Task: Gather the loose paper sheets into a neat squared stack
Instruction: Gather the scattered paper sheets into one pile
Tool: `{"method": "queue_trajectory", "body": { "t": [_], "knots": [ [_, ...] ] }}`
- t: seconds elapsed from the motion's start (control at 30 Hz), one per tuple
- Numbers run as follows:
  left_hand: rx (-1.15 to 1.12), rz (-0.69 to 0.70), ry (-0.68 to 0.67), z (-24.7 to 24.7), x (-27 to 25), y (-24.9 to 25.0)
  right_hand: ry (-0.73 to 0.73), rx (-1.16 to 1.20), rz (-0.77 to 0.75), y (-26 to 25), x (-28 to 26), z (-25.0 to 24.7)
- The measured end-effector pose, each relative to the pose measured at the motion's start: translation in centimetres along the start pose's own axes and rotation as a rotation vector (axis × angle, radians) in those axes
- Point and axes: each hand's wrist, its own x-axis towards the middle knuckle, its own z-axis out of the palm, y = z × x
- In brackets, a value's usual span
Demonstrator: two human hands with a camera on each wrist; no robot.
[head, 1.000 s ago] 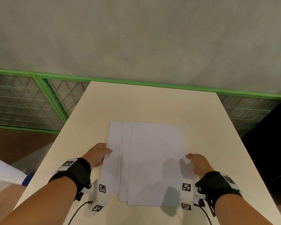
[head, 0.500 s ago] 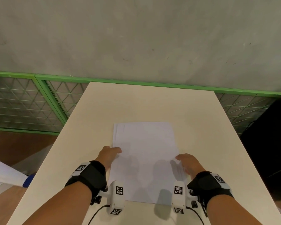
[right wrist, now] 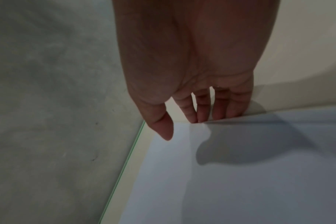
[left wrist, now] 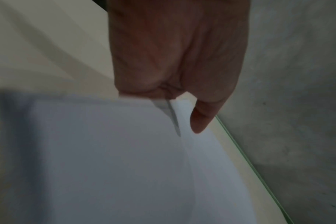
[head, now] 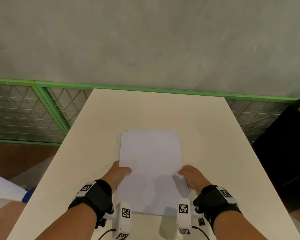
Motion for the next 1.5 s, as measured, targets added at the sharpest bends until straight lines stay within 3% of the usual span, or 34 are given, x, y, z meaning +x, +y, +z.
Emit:
{"method": "queue_trajectory", "body": {
  "t": [0.17, 0.27, 0.33, 0.5, 0.67, 0.8, 1.0, 1.33, 1.43, 1.5],
  "knots": [
    [0.167, 0.049, 0.054, 0.8, -0.2, -1.5, -0.029, 0.114, 0.058, 0.2, -0.9, 0.1],
    [0.406, 0.066, 0.295, 1.5, -0.7, -1.4, 0.049, 0.066, 0.044, 0.6, -0.4, 0.7],
    [0.45, 0.017, 0.388, 1.6, -0.7, -1.6, 0.121, 0.033, 0.052, 0.5, -0.4, 1.1],
    [0.107, 0.008, 0.297, 1.3, -0.8, -1.4, 0.081, 0.067, 0.101, -0.1, -0.8, 1.5],
    [0.01, -0.069, 0.179, 0.9, -0.5, -0.8, 0.061, 0.133, 0.132, -0.7, -1.1, 1.7],
    [0.086, -0.106, 0.1, 0.9, -0.6, -0.9, 0.08, 0.074, 0.161, -0.7, -1.0, 2.2],
    [0.328, -0.113, 0.19, 1.6, -1.7, -0.1, 0.075, 0.051, 0.17, -0.4, -1.4, 1.9],
    [0.063, -0.134, 0.089, 0.9, -0.8, -2.1, 0.148, -0.247, 0.137, -1.5, -2.4, 2.3],
    [0.089, -0.139, 0.084, 1.1, -0.8, -2.3, 0.116, -0.172, 0.132, -1.1, -2.4, 2.4],
    [0.168, -0.119, 0.167, 1.4, -1.1, -2.0, 0.062, -0.085, 0.138, -1.2, -2.7, 2.3]
  ]
}}
